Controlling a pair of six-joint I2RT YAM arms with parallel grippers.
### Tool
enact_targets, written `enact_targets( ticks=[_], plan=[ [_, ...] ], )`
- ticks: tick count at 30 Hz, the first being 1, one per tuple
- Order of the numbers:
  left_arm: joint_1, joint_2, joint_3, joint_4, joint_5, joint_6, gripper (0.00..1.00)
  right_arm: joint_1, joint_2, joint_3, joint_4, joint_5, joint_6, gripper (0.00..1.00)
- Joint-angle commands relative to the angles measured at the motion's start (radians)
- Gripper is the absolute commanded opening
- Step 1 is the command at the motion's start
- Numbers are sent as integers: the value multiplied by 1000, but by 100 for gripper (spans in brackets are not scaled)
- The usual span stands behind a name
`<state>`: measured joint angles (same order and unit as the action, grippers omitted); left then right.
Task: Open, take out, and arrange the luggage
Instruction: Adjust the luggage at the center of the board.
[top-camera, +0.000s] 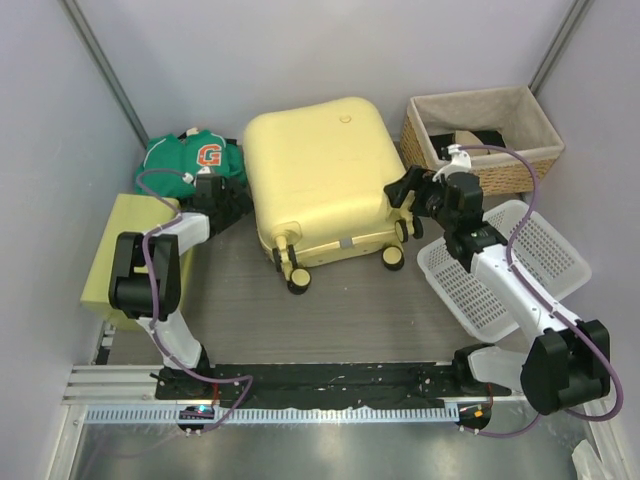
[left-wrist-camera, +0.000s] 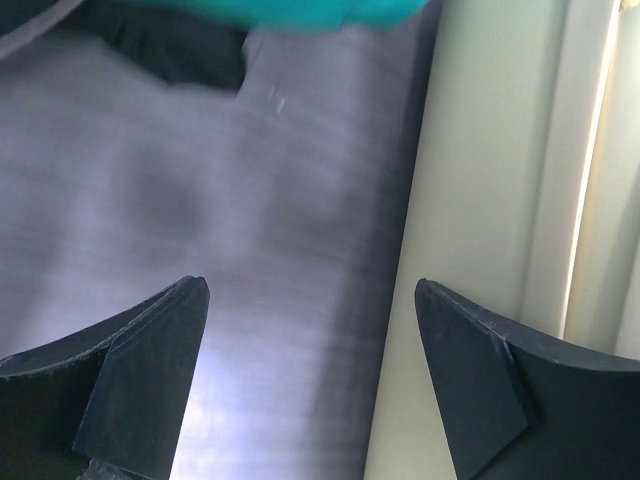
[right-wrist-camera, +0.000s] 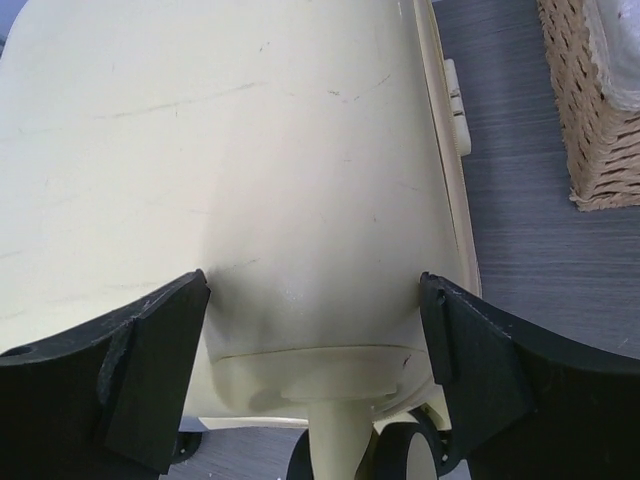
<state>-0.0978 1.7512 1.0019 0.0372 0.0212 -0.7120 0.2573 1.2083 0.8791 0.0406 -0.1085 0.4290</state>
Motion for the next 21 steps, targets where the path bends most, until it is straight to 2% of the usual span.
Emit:
enact_targets(
  ticks=[1,6,9,12,17,21],
  plan=[
    [-83,47,161,188,183,-26,90,148,14,-65,-94,-215,148,91],
    [-83,125,295,165,223,34,90,220,-12,-95,-48,-208,240,90],
    [-85,159,360,156,229,72,91,231,-35,-101,-62,-162,234,90],
    [-83,168,438,78,212,111,91,227,-55,-75,-134,-70,196,91],
    [-77,38,425,-23,83,213,100,214,-90,50,-272,62,110,92],
    [-43,-88,339,-33,17,224,100,180,-115,87,-283,84,71,93]
  ],
)
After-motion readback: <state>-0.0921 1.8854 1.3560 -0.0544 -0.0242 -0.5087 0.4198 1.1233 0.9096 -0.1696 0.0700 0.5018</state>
